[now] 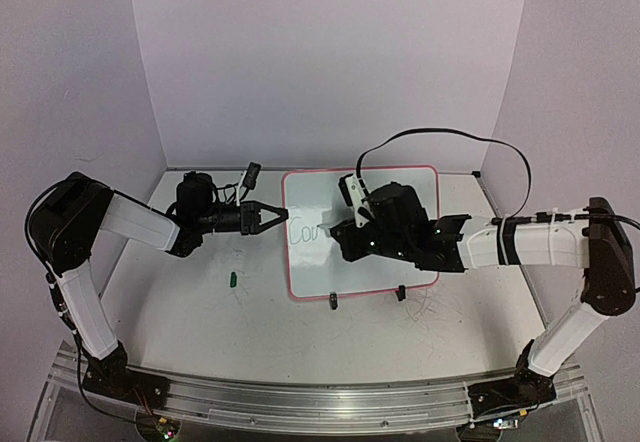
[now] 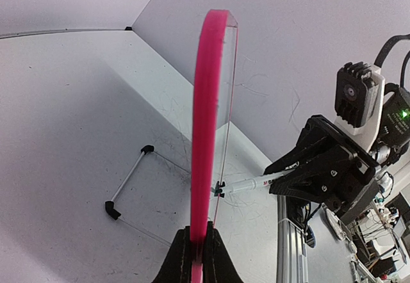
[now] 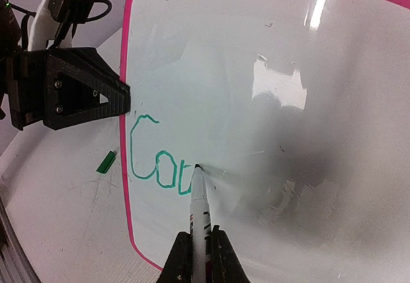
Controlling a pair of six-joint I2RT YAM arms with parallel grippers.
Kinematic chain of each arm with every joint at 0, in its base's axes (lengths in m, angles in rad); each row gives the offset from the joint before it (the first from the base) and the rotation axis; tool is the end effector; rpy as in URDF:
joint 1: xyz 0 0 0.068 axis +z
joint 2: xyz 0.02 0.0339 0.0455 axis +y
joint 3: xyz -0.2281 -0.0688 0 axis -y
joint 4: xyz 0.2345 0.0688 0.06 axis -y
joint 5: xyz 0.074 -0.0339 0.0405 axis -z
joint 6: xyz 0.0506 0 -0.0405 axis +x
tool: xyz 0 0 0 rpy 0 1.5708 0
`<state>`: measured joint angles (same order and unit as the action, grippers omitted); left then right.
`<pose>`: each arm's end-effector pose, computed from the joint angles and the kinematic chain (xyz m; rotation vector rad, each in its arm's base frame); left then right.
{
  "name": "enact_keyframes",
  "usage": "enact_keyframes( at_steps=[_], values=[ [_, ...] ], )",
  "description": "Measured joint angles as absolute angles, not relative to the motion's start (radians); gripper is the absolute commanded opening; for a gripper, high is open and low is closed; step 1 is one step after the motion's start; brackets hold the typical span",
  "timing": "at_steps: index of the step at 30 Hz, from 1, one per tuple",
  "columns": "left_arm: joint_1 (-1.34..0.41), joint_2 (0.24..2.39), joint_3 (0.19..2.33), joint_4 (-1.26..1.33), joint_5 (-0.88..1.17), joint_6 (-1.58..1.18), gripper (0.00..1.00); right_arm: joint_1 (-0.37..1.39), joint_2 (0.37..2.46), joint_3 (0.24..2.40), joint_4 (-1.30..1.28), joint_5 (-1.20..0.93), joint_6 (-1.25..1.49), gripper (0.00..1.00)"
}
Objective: Write a sentence on the whiteboard
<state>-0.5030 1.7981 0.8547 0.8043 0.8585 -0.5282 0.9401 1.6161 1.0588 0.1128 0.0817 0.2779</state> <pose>0.3002 -0.2089 0.1663 0.6804 1.7737 -1.4598 0.2235 0.2991 0.2148 -0.6261 1.9866 0.6822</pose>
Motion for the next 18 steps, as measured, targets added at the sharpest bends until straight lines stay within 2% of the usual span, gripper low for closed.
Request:
enact_keyframes(
  at_steps=[18],
  values=[
    [-0.503, 1.798, 0.855, 0.804, 0.858, -0.528, 0.00, 0.938, 1.614, 1.018, 0.119, 0.035, 0.286, 0.00]
  ],
)
